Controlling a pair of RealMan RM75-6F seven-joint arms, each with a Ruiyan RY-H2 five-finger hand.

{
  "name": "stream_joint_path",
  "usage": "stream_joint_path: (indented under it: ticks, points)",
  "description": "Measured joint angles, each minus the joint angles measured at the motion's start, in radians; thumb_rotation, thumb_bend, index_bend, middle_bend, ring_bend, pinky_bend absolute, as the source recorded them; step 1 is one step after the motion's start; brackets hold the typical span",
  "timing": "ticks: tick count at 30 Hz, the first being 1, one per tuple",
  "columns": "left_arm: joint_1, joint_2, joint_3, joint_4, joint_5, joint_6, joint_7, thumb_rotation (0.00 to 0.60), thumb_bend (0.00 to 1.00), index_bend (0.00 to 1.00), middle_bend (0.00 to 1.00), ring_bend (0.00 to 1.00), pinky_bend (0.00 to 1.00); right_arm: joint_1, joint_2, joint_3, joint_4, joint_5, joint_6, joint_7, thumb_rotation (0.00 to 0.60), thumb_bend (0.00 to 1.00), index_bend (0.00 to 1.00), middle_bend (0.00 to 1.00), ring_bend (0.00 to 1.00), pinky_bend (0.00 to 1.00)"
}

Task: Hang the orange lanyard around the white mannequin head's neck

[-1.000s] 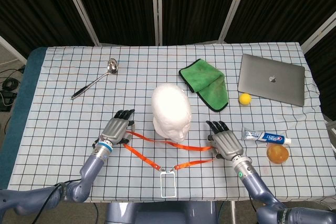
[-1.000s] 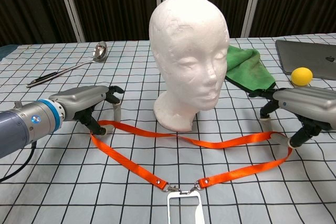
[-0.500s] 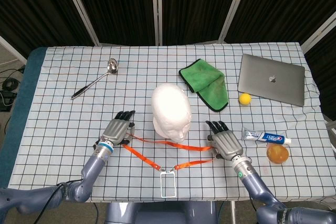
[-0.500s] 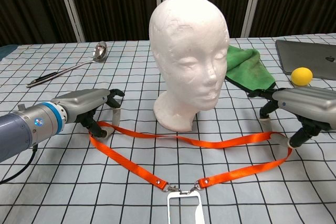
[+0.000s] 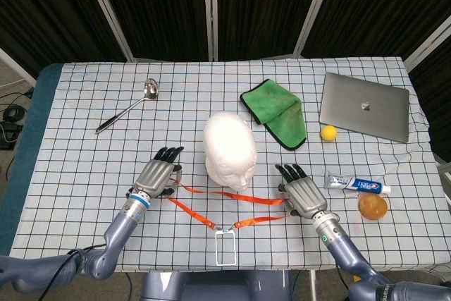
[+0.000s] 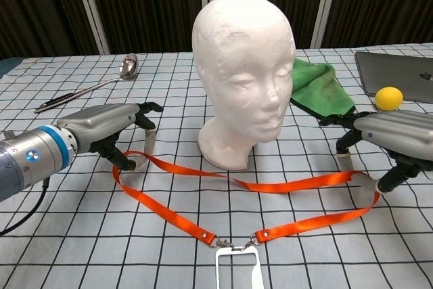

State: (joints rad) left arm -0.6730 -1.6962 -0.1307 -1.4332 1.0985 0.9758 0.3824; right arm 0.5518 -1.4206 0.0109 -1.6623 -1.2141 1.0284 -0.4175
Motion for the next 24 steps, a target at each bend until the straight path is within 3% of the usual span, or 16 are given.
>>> stream_joint_path:
  ticks: [12,24]
  points:
    - [0.067,0.089,0.11,-0.066,0.337,0.178,-0.134,0.6,0.48,0.74,0.0,0.0,0.0,-0.023,0.067,-0.071,0.008,-0.285,0.07,0.107,0.6,0.42,0.7,0.03,0.0,0.0]
    - [0.078,0.149,0.152,-0.078,0.612,0.352,-0.241,0.6,0.48,0.75,0.0,0.0,0.0,-0.023,0.134,-0.117,0.138,-0.604,0.254,0.204,0.6,0.42,0.7,0.04,0.0,0.0]
